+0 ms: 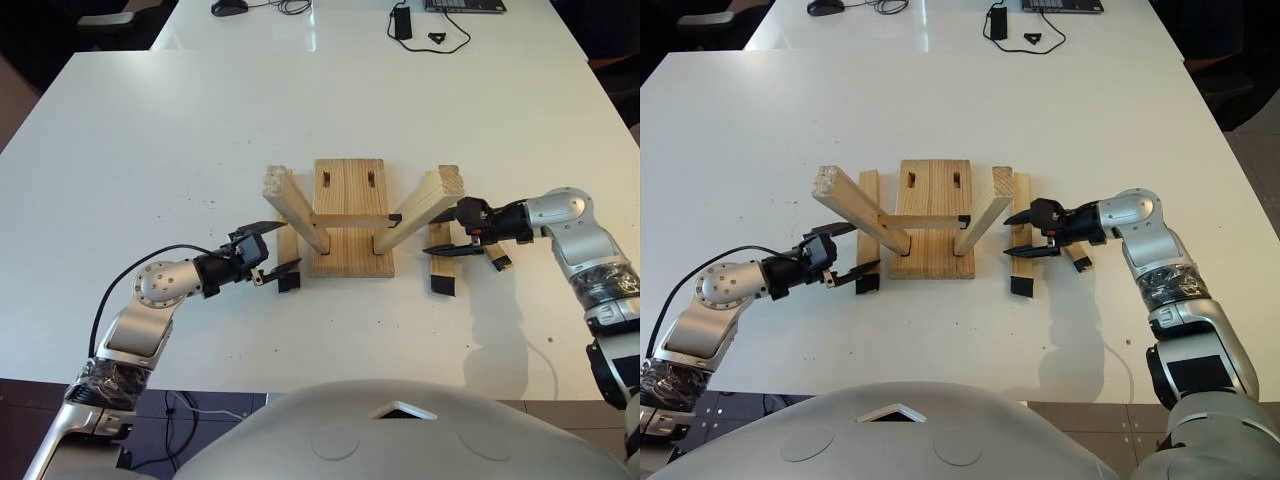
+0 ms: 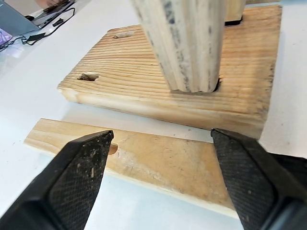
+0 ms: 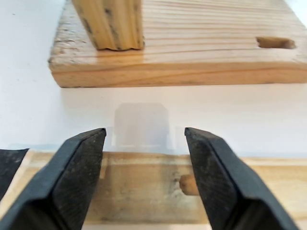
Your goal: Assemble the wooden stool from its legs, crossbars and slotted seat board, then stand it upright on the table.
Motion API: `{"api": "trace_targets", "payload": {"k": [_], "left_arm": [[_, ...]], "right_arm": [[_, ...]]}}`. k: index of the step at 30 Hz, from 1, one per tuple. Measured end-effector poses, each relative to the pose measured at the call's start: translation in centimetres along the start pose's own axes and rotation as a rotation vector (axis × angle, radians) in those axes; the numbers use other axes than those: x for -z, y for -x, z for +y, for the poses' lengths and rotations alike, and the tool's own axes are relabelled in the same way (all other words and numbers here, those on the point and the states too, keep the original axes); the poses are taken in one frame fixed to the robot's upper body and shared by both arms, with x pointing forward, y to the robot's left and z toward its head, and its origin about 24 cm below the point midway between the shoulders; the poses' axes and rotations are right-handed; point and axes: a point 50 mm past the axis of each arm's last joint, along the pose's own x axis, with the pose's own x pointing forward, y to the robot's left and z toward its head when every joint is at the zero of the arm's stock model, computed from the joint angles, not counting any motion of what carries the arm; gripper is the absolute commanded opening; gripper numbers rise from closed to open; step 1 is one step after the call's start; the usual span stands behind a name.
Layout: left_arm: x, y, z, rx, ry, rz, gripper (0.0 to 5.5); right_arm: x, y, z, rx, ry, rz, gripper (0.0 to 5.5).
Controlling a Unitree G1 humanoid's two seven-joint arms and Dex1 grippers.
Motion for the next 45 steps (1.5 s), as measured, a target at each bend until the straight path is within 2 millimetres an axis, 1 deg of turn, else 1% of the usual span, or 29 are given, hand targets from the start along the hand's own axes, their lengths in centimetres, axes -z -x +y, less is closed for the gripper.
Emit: {"api": "trace_targets", "payload": {"k": [5,6,11,13,14,16,17,18,20,23,26,29,30,31,32,34,36,37,39,42,45], "left_arm": [[1.1,1.0,0.9,-0.052,0.027,0.025,3.78],[1.4,1.4,1.2,-0.066,0.029,0.037,3.78],[2.3,3.0,2.3,-0.108,0.049,0.094,3.78],[2.3,3.5,2.2,-0.118,0.137,0.092,3.78],[1.9,3.9,1.9,-0.103,0.201,0.088,3.78],[1.3,3.8,1.0,-0.051,0.281,0.070,3.78],[0.5,3.6,0.7,-0.029,0.303,0.042,3.78],[-1.3,3.3,1.0,-0.015,0.304,-0.019,3.78],[-3.9,3.0,2.2,-0.017,0.262,-0.094,3.78],[-6.5,2.5,3.0,-0.018,0.203,-0.144,3.78],[-7.4,1.8,2.7,0.014,0.181,-0.150,3.78],[-7.1,-0.1,1.4,0.096,0.132,-0.111,3.78],[-6.9,-0.7,0.6,0.143,0.116,-0.093,3.78],[-6.6,-1.4,-0.5,0.216,0.099,-0.077,3.78],[-6.7,-1.7,-1.2,0.255,0.092,-0.074,3.78],[-7.3,-2.7,-2.1,0.321,0.083,-0.094,3.78],[-9.7,-4.3,-2.7,0.389,0.095,-0.199,3.78],[-11.2,-5.0,-3.0,0.422,0.099,-0.264,3.78],[-13.6,-5.8,-3.1,0.456,0.090,-0.358,3.78],[-14.9,-6.3,-3.4,0.506,0.124,-0.400,3.78],[-15.3,-6.3,-3.9,0.557,0.172,-0.409,3.78]], "right_arm": [[1.5,1.9,-0.3,0.085,-0.013,0.041,3.03],[1.9,2.6,-0.4,0.107,-0.023,0.057,3.03],[3.1,4.4,-0.4,0.143,-0.055,0.128,3.03],[3.2,4.7,-0.3,0.144,-0.060,0.129,3.03],[3.0,4.9,-0.2,0.138,-0.055,0.129,3.03],[2.7,5.1,0.0,0.121,-0.062,0.120,3.03],[2.5,5.2,0.1,0.111,-0.062,0.109,3.03],[1.7,5.1,0.2,0.107,-0.058,0.070,3.03],[0.3,5.3,-0.1,0.117,-0.031,0.024,3.03],[-1.2,5.6,0.1,0.117,0.004,-0.001,3.03],[-2.1,5.6,0.8,0.099,0.012,-0.019,3.03],[-3.1,5.0,1.6,0.042,0.032,-0.039,3.03],[-3.2,4.9,1.9,0.023,0.036,-0.038,3.03],[-3.1,4.6,2.2,-0.003,0.034,-0.033,3.03],[-3.0,4.4,2.4,-0.020,0.032,-0.027,3.03],[-2.5,4.1,3.0,-0.076,0.019,0.003,3.03],[-1.9,4.1,3.6,-0.130,0.011,0.042,3.03],[-1.6,4.1,3.8,-0.147,0.009,0.065,3.03],[-1.3,4.0,4.0,-0.163,0.004,0.083,3.03],[-1.1,4.1,4.2,-0.178,0.000,0.091,3.03],[-1.0,4.2,4.4,-0.184,0.002,0.096,3.03]]}}
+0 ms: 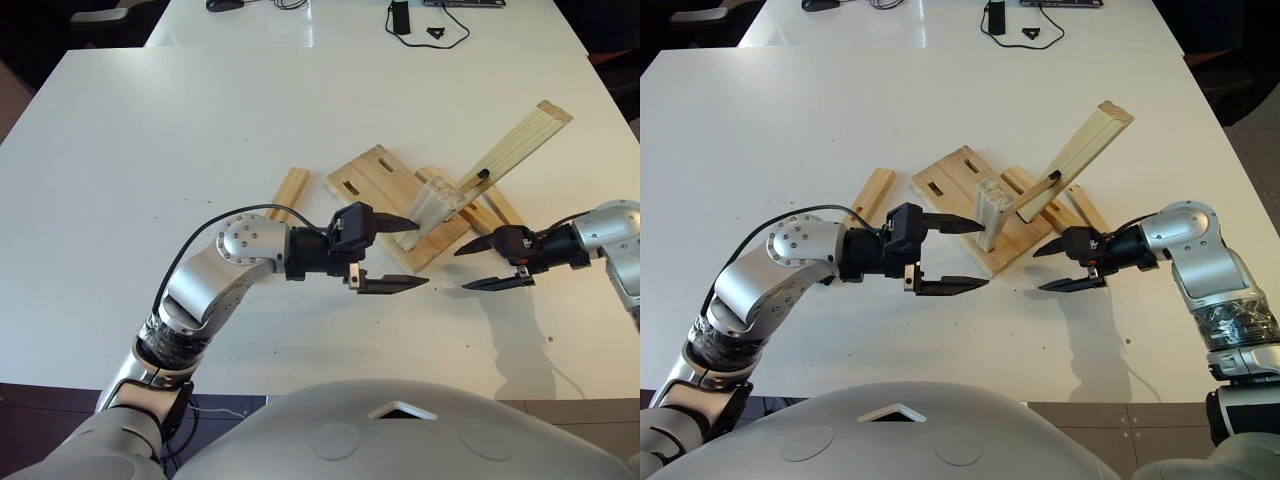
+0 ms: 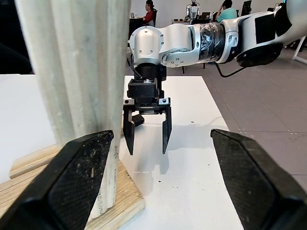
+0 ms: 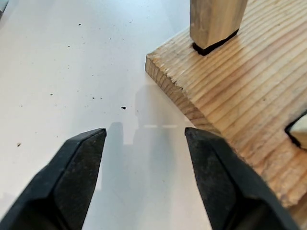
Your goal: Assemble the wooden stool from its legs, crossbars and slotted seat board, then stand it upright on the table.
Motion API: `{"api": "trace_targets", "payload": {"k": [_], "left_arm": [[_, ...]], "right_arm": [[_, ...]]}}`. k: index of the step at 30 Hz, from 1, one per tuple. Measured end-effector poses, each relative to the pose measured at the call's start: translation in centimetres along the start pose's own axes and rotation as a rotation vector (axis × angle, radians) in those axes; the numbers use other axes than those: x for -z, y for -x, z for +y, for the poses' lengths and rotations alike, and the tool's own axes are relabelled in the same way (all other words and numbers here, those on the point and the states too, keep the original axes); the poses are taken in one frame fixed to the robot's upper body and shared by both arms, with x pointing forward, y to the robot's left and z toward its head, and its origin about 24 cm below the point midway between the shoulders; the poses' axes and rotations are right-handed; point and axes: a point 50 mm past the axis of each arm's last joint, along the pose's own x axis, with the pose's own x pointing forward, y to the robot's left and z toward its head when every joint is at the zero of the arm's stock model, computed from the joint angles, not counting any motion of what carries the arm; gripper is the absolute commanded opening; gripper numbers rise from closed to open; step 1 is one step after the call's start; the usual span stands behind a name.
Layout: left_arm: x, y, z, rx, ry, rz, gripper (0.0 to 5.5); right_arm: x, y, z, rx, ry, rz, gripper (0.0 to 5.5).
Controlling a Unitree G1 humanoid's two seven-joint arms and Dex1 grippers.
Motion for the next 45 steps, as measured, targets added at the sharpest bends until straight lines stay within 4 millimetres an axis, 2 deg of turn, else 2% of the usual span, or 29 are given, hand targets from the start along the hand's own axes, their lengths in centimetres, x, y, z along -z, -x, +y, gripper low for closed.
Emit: {"api": "trace_targets", "payload": {"k": [2,6,9,11,14,17,22,27,32,36,39,42,45], "left_arm": [[-0.2,0.4,-0.1,0.015,-0.001,0.008,3.78],[0.0,3.8,1.7,-0.066,-0.054,0.136,3.78],[0.6,6.8,3.5,-0.169,-0.106,0.244,3.78],[0.8,7.6,3.8,-0.193,-0.129,0.272,3.78],[2.1,9.0,3.9,-0.235,-0.128,0.327,3.78],[3.1,9.7,3.8,-0.249,-0.124,0.364,3.78],[3.5,10.1,4.1,-0.261,-0.139,0.380,3.78],[4.8,10.9,3.8,-0.276,-0.127,0.427,3.78],[5.3,11.1,3.6,-0.280,-0.132,0.449,3.78],[5.6,11.4,3.7,-0.285,-0.131,0.457,3.78],[6.2,12.2,3.9,-0.300,-0.132,0.501,3.78],[7.6,13.8,3.9,-0.317,-0.137,0.599,3.78],[8.0,14.1,3.8,-0.327,-0.108,0.590,3.78]], "right_arm": [[0.0,0.0,0.0,0.014,0.003,0.005,3.03],[-0.2,-0.8,-0.5,0.090,0.017,-0.020,3.03],[-1.5,-2.3,-1.0,0.151,0.043,-0.093,3.03],[-2.2,-2.8,-1.0,0.162,0.051,-0.128,3.03],[-3.2,-4.4,-0.7,0.175,0.046,-0.200,3.03],[-3.4,-5.8,-0.6,0.173,0.023,-0.232,3.03],[-3.7,-8.4,-0.4,0.144,0.001,-0.267,3.03],[-3.9,-9.1,-1.3,0.201,0.000,-0.294,3.03],[-4.7,-10.2,-1.7,0.235,0.000,-0.339,3.03],[-4.9,-9.3,-0.4,0.086,0.030,-0.338,3.03],[-3.9,-8.1,0.7,-0.045,0.017,-0.281,3.03],[-3.0,-6.7,1.2,-0.146,0.022,-0.201,3.03],[-2.1,-5.8,1.6,-0.216,0.011,-0.136,3.03]]}}
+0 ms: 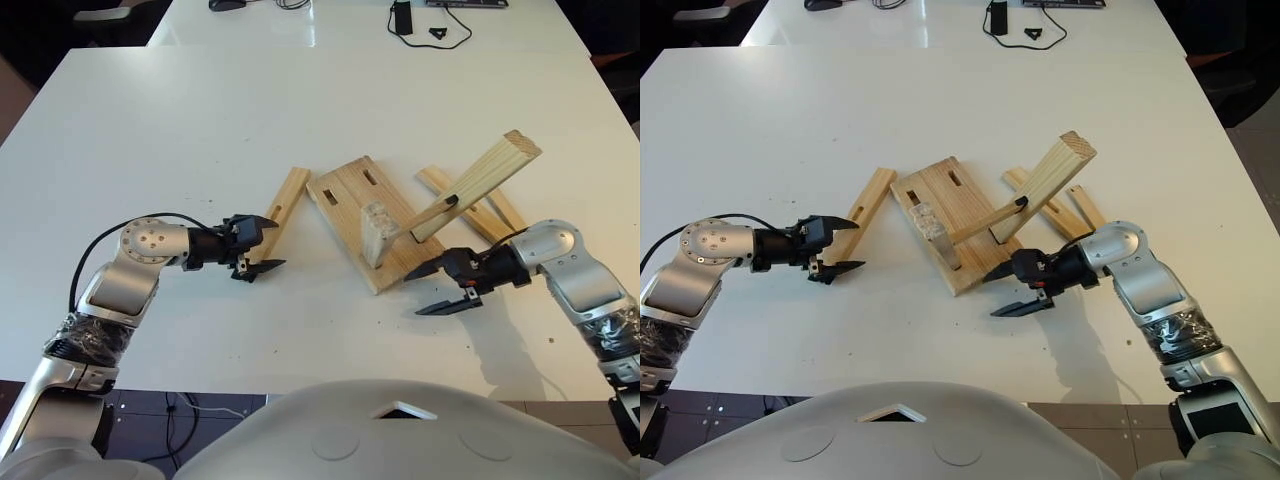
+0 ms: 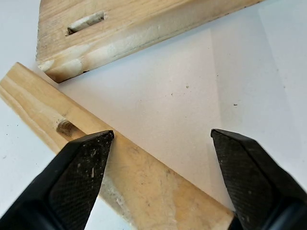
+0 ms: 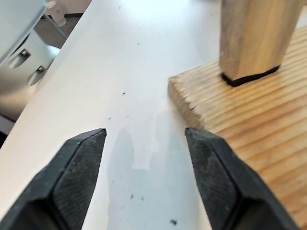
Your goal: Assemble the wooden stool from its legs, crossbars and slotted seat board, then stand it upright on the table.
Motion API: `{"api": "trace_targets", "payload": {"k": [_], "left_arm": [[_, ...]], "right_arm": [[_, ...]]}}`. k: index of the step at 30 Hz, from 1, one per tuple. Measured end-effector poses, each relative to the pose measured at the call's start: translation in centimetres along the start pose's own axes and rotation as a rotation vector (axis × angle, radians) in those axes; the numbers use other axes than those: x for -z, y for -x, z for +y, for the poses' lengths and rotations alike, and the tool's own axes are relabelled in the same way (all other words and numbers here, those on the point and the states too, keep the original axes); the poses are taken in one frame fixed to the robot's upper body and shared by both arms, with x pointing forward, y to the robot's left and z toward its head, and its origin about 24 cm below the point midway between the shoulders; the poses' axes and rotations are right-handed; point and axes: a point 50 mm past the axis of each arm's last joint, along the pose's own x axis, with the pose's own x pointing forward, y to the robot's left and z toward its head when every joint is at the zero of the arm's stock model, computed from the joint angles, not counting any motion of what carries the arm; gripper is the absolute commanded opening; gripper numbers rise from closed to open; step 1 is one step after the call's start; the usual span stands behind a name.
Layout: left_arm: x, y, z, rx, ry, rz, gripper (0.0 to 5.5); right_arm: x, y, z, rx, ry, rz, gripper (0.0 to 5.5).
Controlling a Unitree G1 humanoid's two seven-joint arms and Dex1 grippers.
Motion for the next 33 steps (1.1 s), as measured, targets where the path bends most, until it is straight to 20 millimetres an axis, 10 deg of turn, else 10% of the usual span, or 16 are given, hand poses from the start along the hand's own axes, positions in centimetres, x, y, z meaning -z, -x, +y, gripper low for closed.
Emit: {"api": "trace_targets", "payload": {"k": [7,33], "left_arm": [[-4.2,0.1,1.3,-0.048,0.038,-0.220,3.78],[-3.8,0.0,0.5,-0.029,0.061,-0.198,3.81]], "right_arm": [[-0.6,0.1,-1.0,0.097,0.019,-0.068,3.03],[-2.7,-3.9,-1.8,0.451,-0.061,-0.319,3.85]]}}
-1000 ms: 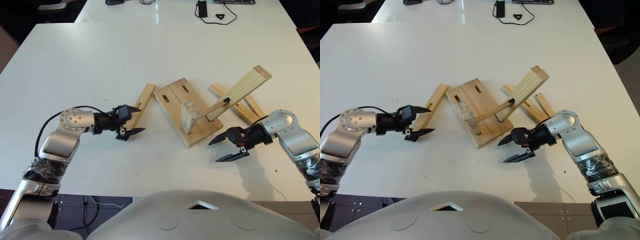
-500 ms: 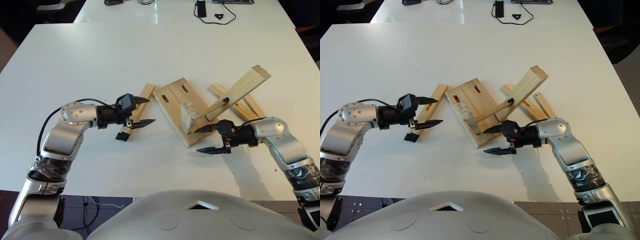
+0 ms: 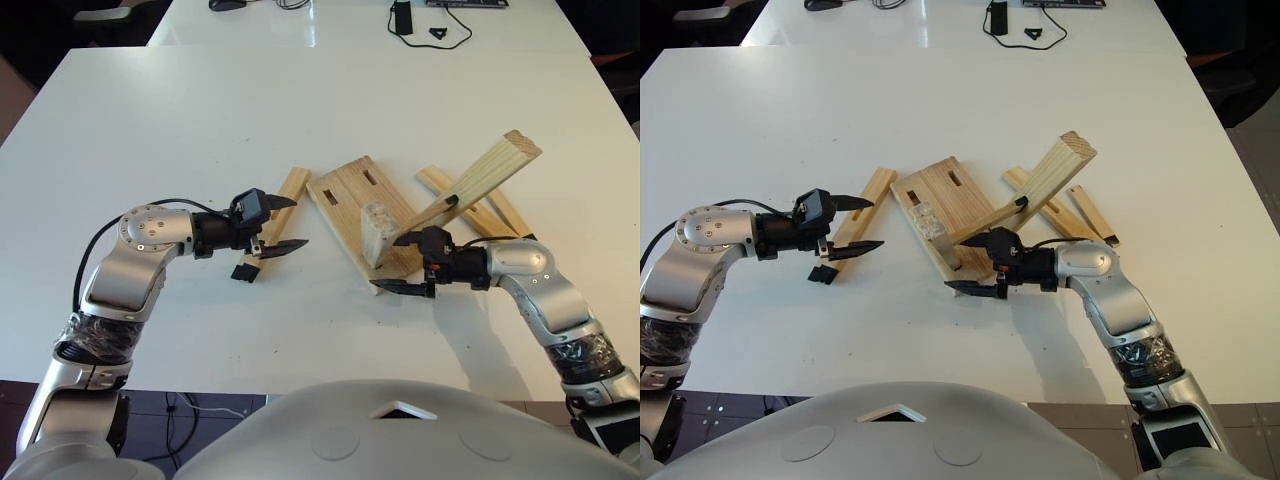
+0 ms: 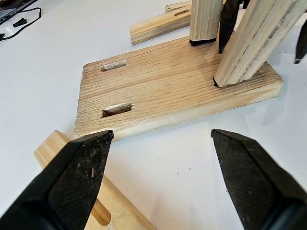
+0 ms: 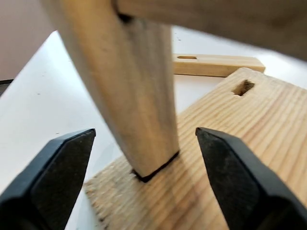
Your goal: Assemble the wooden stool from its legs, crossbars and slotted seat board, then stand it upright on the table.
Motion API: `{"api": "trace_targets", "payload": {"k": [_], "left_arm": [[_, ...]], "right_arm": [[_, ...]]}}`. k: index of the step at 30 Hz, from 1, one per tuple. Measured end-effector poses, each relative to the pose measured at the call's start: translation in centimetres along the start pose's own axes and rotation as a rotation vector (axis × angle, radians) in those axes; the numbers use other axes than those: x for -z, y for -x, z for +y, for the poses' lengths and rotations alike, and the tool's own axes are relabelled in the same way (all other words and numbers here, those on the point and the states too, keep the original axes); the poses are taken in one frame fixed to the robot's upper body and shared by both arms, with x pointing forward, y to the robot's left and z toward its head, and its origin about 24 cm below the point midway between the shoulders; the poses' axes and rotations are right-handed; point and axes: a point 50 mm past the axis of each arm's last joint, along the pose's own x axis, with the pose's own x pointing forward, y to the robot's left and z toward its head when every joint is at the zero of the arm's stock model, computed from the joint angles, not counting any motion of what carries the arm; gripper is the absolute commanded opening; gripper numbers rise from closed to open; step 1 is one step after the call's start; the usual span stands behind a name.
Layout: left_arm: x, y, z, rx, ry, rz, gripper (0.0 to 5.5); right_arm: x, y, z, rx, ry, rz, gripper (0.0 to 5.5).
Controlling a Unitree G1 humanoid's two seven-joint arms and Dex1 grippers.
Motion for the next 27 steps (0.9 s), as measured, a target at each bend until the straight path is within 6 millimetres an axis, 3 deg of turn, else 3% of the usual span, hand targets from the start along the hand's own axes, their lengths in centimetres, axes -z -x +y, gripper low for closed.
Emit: {"api": "trace_targets", "payload": {"k": [5,8,12,20,27], "left_arm": [[0.1,0.0,0.0,0.000,-0.005,0.000,3.81],[0.1,0.0,0.0,0.005,-0.004,0.001,3.81],[0.0,0.1,0.4,0.016,-0.014,0.003,3.81],[0.1,0.1,0.6,0.026,-0.025,0.027,3.81],[-1.7,-1.8,1.2,0.035,-0.056,-0.043,3.81]], "right_arm": [[0.2,-0.5,-0.1,0.009,-0.007,-0.014,3.85],[0.3,-1.2,0.7,-0.094,-0.005,-0.009,3.85],[0.4,-0.1,1.6,-0.267,0.011,0.038,3.85],[1.3,3.0,1.3,-0.456,0.011,0.202,3.85],[0.8,4.5,-0.4,-0.506,0.077,0.287,3.85]]}}
